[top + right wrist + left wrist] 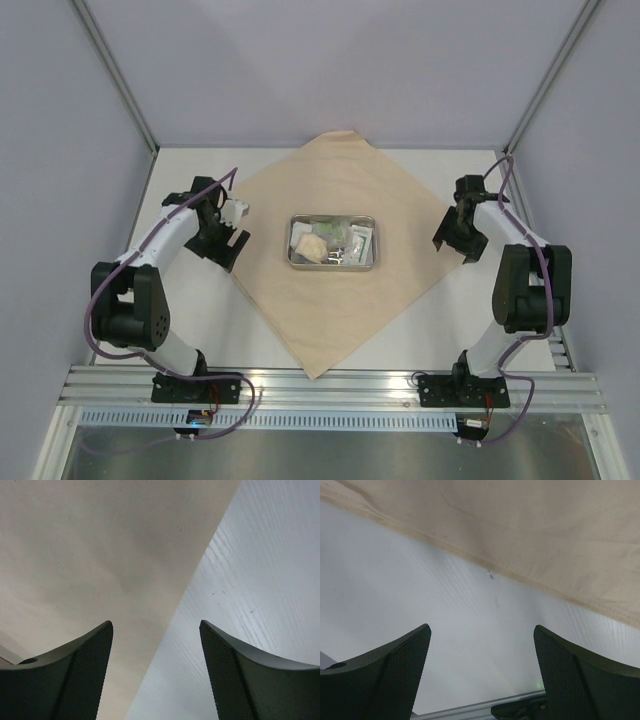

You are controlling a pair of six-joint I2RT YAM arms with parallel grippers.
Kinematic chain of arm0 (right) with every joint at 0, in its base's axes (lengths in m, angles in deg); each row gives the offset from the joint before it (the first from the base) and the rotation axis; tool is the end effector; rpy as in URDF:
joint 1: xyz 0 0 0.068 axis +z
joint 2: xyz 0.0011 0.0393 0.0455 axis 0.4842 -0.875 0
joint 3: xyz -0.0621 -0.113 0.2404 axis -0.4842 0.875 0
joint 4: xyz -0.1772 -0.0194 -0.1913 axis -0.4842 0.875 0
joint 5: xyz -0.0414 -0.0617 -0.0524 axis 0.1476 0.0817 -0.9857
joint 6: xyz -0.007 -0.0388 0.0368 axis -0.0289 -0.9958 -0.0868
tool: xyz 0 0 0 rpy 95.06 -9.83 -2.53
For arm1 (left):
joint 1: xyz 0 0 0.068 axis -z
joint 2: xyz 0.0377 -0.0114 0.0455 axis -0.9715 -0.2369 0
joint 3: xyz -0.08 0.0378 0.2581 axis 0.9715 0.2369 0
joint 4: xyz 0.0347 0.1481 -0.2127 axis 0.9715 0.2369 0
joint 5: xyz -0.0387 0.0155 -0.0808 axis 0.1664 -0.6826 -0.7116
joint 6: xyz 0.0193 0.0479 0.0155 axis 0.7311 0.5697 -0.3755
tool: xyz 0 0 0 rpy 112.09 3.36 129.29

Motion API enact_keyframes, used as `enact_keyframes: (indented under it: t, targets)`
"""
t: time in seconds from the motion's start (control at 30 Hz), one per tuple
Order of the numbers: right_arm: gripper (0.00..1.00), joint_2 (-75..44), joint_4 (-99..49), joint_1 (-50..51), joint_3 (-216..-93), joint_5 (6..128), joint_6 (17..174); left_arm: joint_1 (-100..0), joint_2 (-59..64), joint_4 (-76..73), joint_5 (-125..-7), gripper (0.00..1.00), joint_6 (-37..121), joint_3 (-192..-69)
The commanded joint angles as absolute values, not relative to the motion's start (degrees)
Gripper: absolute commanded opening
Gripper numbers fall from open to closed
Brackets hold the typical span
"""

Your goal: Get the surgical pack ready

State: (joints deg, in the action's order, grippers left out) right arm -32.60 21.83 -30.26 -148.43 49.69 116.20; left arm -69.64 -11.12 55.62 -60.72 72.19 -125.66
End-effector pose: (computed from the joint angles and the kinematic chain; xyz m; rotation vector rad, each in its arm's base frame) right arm 0.3272 -0.0133 0.2041 0.7459 2.7697 -0.1491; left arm 0.2885 -0.0355 0.2359 0.6384 2.8295 -0.0407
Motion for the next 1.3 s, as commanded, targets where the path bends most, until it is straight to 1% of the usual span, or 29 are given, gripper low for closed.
enact_keyframes:
  t: [0.0,0.13,0.2,0.23,0.43,0.53,0.6,0.63,0.67,0.7,0.73,0.77,0.8,0.83,0.87,0.9,0.93,0.97,1.0,1.1,1.27]
  targets:
    - [0.73,-30.64,16.25,-30.19,-145.30,52.77,118.71,-69.62,-12.52,50.59,-58.05,0.92,68.81,-128.34]
    - [0.71,-33.19,13.88,-30.19,-143.01,55.14,120.03,-67.95,-17.78,47.69,-56.92,0.93,68.36,-128.51]
    - [0.68,-34.16,12.91,-30.19,-142.04,55.76,120.29,-67.07,-20.33,48.21,-55.94,0.99,67.75,-129.91]
    - [0.68,-34.25,12.12,-30.10,-141.25,55.94,120.47,-66.72,-22.61,48.56,-55.85,1.00,67.66,-130.35]
    - [0.64,-36.27,10.80,-29.23,-140.19,56.99,120.29,-65.58,-28.24,47.95,-55.15,1.00,67.31,-130.44]
    - [0.60,-36.80,9.83,-29.22,-139.93,58.05,120.38,-65.40,-31.06,48.04,-54.71,0.96,67.40,-130.80]
    - [0.54,-37.06,9.31,-29.22,-139.66,59.88,120.64,-65.31,-32.03,48.04,-55.50,0.91,67.57,-130.97]
    - [0.51,-37.24,9.04,-27.40,-139.58,60.24,120.64,-65.31,-32.99,48.04,-56.02,0.85,67.66,-131.15]
    - [0.49,-37.59,8.86,-27.38,-139.66,60.85,120.73,-65.31,-33.35,48.04,-56.46,0.81,68.01,-131.24]
    - [0.43,-37.68,8.60,-27.38,-139.66,61.12,120.73,-65.31,-33.70,48.30,-56.99,0.76,68.19,-131.24]
    - [0.40,-37.77,8.42,-27.38,-139.66,61.39,120.73,-65.31,-34.14,48.39,-57.43,0.66,68.45,-131.41]
    - [0.33,-37.68,8.25,-27.29,-139.66,61.65,120.73,-65.31,-34.15,48.39,-57.43,0.62,68.89,-131.59]
    - [0.30,-37.77,8.07,-27.38,-139.75,61.83,120.64,-65.31,-34.06,47.95,-57.43,0.58,69.07,-131.41]
    - [0.27,-37.68,7.90,-27.38,-139.75,61.91,120.64,-65.31,-33.97,47.69,-57.43,0.50,69.24,-131.41]
    - [0.21,-37.59,7.81,-27.38,-139.93,62.00,120.56,-65.31,-33.97,47.86,-57.43,0.45,69.50,-131.59]
    - [0.20,-37.59,7.98,-27.38,-140.45,62.09,120.47,-65.31,-34.23,48.30,-58.65,0.39,69.59,-131.76]
    - [0.18,-37.59,8.16,-27.29,-140.72,62.18,120.29,-65.31,-34.15,48.47,-59.88,0.20,69.68,-131.85]
    - [0.17,-37.59,8.42,-27.38,-140.98,62.18,120.29,-65.31,-34.23,48.65,-60.42,0.09,69.68,-131.76]
    - [0.16,-37.50,8.77,-27.38,-141.68,62.09,119.94,-65.31,-33.97,48.48,-60.42,0.00,69.86,-131.50]
    - [0.13,-36.98,9.82,-27.38,-142.48,61.83,119.07,-65.31,-32.92,48.30,-60.25,0.00,71.17,-129.84]
    - [0.10,-35.40,11.85,-27.38,-143.36,60.95,117.13,-65.31,-30.02,48.13,-58.14,0.00,74.33,-122.37]
